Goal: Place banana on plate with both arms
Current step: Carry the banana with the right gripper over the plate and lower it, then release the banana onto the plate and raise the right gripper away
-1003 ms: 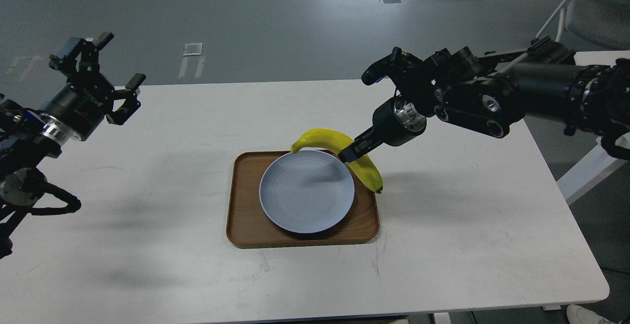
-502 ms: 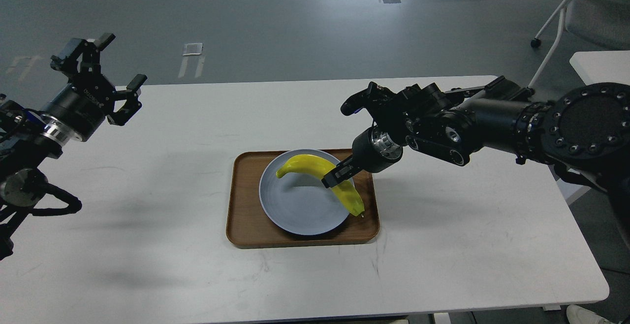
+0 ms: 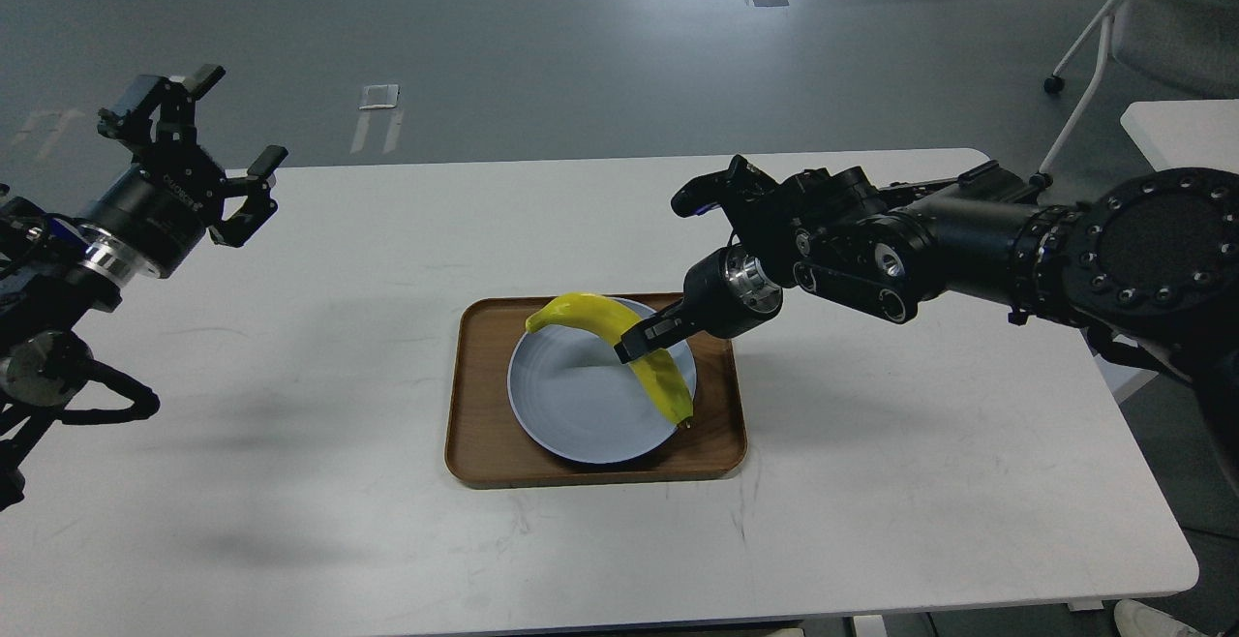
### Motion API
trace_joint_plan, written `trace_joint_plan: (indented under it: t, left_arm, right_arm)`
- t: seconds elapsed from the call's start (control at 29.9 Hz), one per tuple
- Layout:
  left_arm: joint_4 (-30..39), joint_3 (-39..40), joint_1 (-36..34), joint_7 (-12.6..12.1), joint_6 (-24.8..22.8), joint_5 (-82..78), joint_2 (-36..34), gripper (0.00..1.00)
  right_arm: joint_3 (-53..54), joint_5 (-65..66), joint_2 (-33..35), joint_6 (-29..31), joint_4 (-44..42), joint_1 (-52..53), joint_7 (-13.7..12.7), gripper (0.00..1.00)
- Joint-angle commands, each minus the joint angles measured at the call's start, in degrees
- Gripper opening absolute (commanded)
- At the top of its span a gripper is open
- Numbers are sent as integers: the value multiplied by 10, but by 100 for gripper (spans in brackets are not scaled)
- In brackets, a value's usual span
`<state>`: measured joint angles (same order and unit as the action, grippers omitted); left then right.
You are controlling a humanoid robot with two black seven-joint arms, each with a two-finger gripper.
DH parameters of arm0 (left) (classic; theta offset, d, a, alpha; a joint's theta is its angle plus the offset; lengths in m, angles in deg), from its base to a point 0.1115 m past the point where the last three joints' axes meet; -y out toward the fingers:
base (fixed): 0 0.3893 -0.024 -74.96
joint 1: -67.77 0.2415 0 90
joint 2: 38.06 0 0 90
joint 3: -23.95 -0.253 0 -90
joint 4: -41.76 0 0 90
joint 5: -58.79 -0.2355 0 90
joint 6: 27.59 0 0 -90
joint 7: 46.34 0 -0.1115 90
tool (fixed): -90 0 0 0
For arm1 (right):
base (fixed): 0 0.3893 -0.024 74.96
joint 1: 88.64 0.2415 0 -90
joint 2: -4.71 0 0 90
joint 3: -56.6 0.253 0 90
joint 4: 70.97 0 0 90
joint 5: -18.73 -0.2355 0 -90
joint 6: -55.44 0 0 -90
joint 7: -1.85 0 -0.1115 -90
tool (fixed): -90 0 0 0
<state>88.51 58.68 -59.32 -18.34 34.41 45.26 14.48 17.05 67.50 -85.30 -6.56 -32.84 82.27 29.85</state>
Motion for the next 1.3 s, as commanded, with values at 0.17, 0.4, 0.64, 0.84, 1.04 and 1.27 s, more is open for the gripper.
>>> trace_joint_plan:
  t: [0.17, 0.4, 0.64, 0.84, 1.04, 1.27]
  left_arm:
    - [0, 0, 0, 0, 0, 0, -1, 98]
    - [0, -1, 0, 0, 0, 0, 0, 98]
    - [-1, -2, 1, 0, 0, -1, 1, 98]
    - [-1, -1, 2, 0, 0, -1, 6, 98]
    - [-3, -1, 7, 0, 0, 0, 21, 98]
    - [-10, 0, 11, 0, 0, 0, 54, 98]
  right_arm:
    - [0, -13, 0, 0, -8, -7, 0, 54]
    - [0, -47, 0, 0, -11, -8, 0, 89]
    - [59, -95, 32, 0, -12, -3, 0, 98]
    - [186, -175, 145, 0, 1, -39, 0, 98]
    - [342, -298, 230, 0, 11, -162, 0, 98]
    - [526, -370, 257, 0, 10, -318, 0, 98]
